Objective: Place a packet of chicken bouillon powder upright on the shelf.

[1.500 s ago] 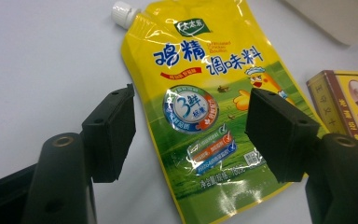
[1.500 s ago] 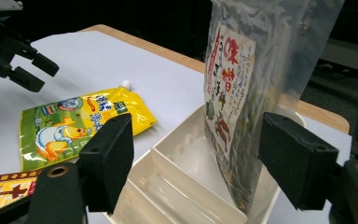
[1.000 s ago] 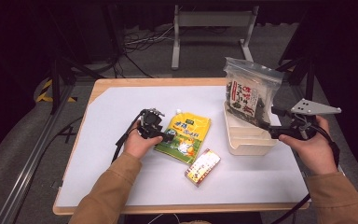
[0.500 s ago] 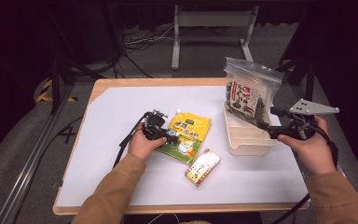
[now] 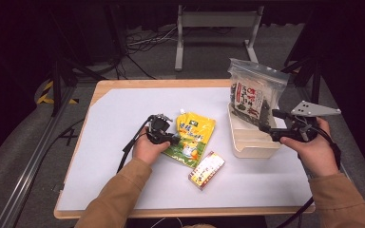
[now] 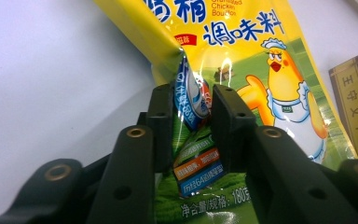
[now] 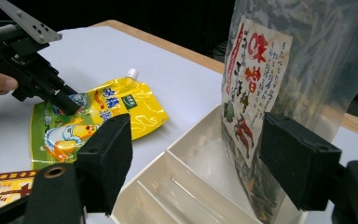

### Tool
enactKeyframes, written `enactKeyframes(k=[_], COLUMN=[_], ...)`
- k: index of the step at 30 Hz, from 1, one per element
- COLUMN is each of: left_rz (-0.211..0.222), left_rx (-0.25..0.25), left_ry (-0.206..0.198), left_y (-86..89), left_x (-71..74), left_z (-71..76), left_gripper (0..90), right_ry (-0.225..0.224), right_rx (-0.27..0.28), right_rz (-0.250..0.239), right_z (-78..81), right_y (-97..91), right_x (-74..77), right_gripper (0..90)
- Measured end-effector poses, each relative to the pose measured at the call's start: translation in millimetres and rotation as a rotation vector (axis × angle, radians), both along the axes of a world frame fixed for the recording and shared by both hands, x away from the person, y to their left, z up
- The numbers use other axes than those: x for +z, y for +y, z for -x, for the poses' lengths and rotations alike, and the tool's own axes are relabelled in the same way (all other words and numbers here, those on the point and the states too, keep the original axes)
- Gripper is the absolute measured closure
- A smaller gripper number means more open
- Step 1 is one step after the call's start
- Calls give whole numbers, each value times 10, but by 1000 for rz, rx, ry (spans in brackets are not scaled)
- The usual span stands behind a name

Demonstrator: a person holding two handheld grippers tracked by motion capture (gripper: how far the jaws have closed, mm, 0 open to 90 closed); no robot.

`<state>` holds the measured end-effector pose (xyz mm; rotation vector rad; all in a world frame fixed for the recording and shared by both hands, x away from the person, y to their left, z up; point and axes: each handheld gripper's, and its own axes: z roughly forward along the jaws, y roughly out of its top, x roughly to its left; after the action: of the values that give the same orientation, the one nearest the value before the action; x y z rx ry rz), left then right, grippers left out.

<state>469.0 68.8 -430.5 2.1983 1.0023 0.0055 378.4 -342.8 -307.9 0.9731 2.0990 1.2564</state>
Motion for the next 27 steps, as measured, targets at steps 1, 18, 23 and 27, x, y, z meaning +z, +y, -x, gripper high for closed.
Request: enactKeyframes(k=[1, 18, 23, 27], left_rz=[8, 63, 106, 128], left_rx=[3, 4, -7, -27], left_ry=[5, -141, -189, -231], left_y=[6, 163, 223, 212], left_x=[1, 354, 499, 598], left_z=[-2, 155, 227, 308], left_gripper=[788, 842, 844, 845], right_ry=[-2, 3, 11, 33], right_rx=[2, 25, 43, 60], right_rz=[1, 3, -4, -25], right_z=[-3, -15, -36, -57], right_y=[3, 82, 153, 212], right_x=[-2, 10, 16, 28], right_gripper=[262, 290, 306, 337])
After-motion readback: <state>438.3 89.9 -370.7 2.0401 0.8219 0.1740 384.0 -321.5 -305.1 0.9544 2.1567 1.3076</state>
